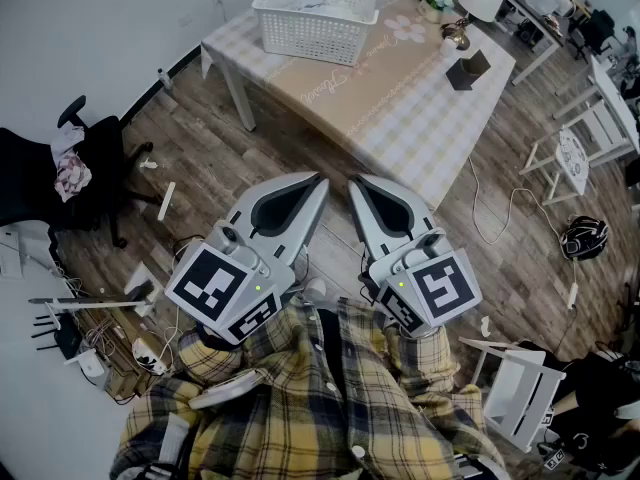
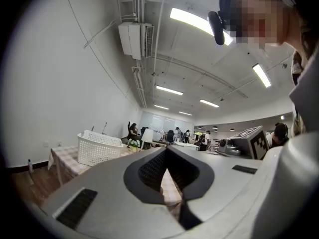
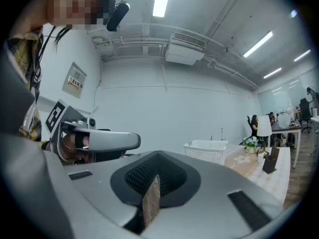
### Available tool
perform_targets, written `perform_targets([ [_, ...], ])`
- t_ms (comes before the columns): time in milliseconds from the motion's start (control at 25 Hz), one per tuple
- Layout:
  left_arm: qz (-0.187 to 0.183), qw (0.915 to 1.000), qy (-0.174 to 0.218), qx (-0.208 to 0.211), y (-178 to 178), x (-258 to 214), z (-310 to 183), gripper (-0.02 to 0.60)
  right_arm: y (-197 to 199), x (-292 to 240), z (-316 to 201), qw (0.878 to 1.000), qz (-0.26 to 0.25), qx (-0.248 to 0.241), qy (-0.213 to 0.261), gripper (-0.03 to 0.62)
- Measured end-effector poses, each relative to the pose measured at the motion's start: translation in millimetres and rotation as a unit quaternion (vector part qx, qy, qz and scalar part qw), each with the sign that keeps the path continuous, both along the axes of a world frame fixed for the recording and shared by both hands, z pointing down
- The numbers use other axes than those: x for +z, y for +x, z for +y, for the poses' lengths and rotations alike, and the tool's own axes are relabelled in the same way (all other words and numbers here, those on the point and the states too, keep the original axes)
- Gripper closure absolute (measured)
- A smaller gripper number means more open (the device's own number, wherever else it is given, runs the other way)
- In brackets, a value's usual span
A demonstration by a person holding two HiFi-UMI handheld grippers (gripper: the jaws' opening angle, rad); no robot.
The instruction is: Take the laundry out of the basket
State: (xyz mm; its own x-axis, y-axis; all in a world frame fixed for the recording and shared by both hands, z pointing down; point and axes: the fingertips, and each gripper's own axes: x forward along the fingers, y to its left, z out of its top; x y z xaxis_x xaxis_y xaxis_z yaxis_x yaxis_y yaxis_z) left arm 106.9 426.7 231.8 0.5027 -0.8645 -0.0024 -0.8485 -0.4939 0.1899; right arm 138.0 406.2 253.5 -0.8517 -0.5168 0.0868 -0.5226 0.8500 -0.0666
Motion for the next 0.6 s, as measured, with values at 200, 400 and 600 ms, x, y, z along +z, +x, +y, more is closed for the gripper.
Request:
perform_targets([
  [200,-0.002,1.0,0.001,-0.002,6.6,2.3,-2.6,0.569,7.7,1.9,-2.1,1.0,-0.003,0.0,0.0,0.583],
  [400,-0.005,1.0,0.002,-0.005,10.6,3.1,4.2,0.569,12.5,4.5,2.7,1.0,-0.004,-0.002,-0.003,0.583],
  [600,-0.008,0.9998,-0.001,-0.016,7.2,3.0,10.2,0.569,8.6,7.1,10.9,1.0,-0.001,-0.018,-0.01,0.583],
])
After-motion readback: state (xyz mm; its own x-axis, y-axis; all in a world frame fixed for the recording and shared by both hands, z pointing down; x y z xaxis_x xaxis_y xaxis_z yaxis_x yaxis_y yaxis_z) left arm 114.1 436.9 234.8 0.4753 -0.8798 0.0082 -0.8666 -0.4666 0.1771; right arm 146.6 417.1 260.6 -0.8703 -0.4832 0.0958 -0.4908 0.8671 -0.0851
